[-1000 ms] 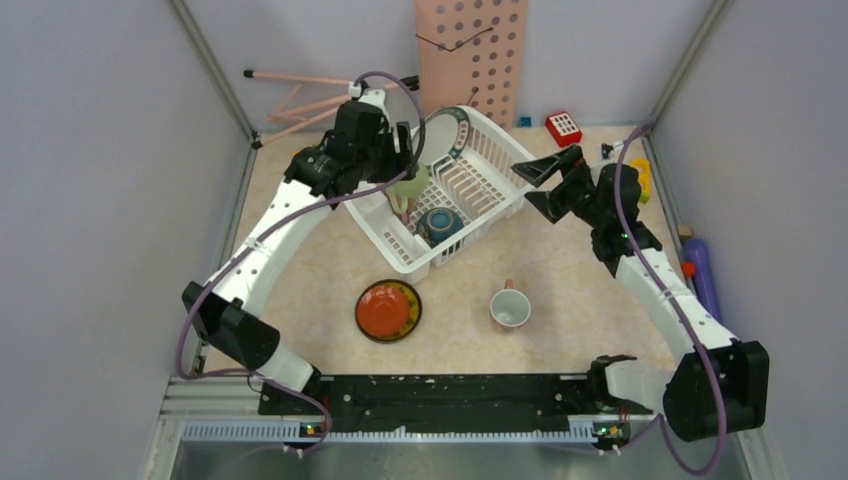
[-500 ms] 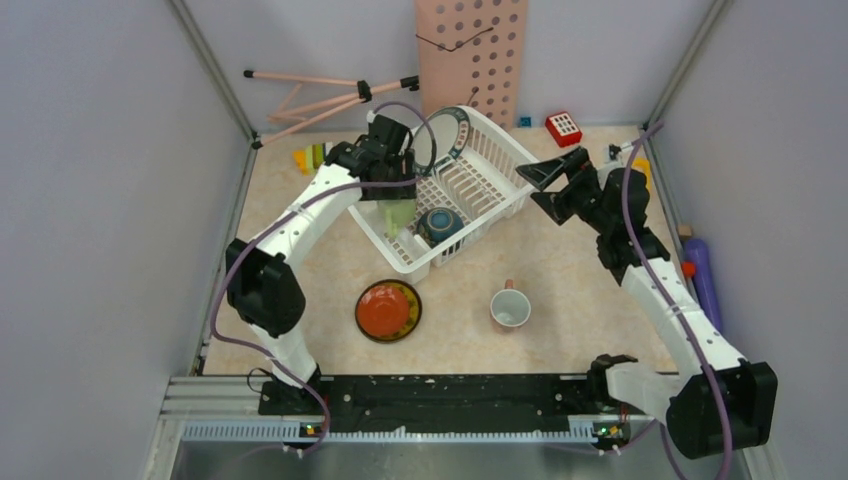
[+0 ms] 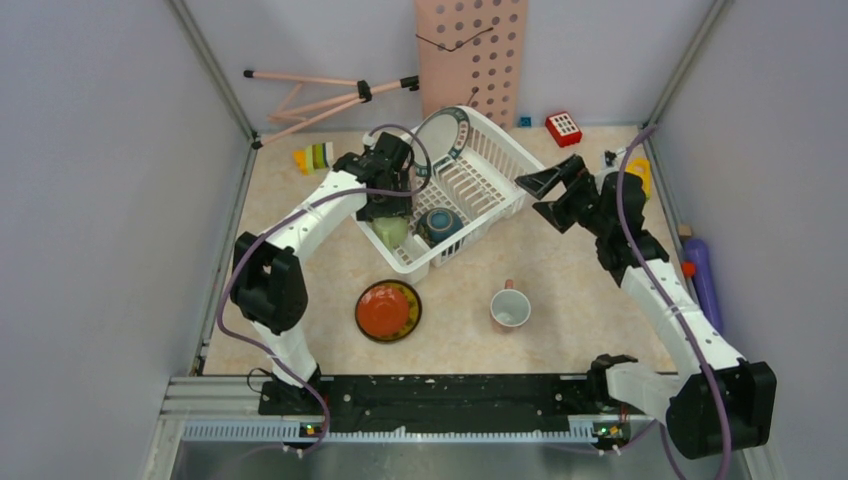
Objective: Load the mixed dishes into the dish rack
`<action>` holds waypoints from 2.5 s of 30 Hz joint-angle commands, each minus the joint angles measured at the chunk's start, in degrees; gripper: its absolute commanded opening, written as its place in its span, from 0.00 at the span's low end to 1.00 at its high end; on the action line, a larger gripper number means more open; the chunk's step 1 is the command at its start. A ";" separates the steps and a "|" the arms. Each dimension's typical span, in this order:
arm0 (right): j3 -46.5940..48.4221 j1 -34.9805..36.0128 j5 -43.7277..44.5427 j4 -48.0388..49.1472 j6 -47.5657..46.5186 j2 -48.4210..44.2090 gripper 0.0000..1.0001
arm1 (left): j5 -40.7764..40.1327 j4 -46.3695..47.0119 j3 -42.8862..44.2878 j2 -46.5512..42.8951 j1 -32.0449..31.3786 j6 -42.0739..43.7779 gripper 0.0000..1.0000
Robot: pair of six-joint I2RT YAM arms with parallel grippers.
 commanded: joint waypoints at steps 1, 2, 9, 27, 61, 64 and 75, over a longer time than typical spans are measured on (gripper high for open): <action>4.03 0.41 0.39 -6.21 -8.42 2.12 0.99 | 0.02 -0.60 -0.42 -1.31 0.17 -0.34 0.17; 4.73 0.82 0.46 -8.15 -10.29 2.71 0.99 | 0.30 -1.59 0.19 -0.96 0.08 -0.18 0.30; 2.26 1.51 3.23 -13.22 -16.32 0.84 0.99 | -2.03 -3.06 0.62 -1.07 -0.15 0.76 0.57; -2.49 4.47 1.52 -19.90 -28.29 -3.28 0.99 | -4.92 -4.14 3.63 -5.56 -0.18 2.47 0.97; -6.35 17.62 8.26 -32.90 -33.46 -9.71 0.91 | 21.64 12.08 -43.58 -50.90 -0.07 -3.93 0.93; -7.00 18.82 11.42 -34.03 -30.44 -10.76 0.91 | 23.60 15.91 -45.78 -50.60 -0.06 -5.56 0.93; -10.64 20.41 19.41 -28.41 -23.68 -15.86 0.92 | 29.48 30.78 -51.68 -46.87 0.14 -11.86 0.92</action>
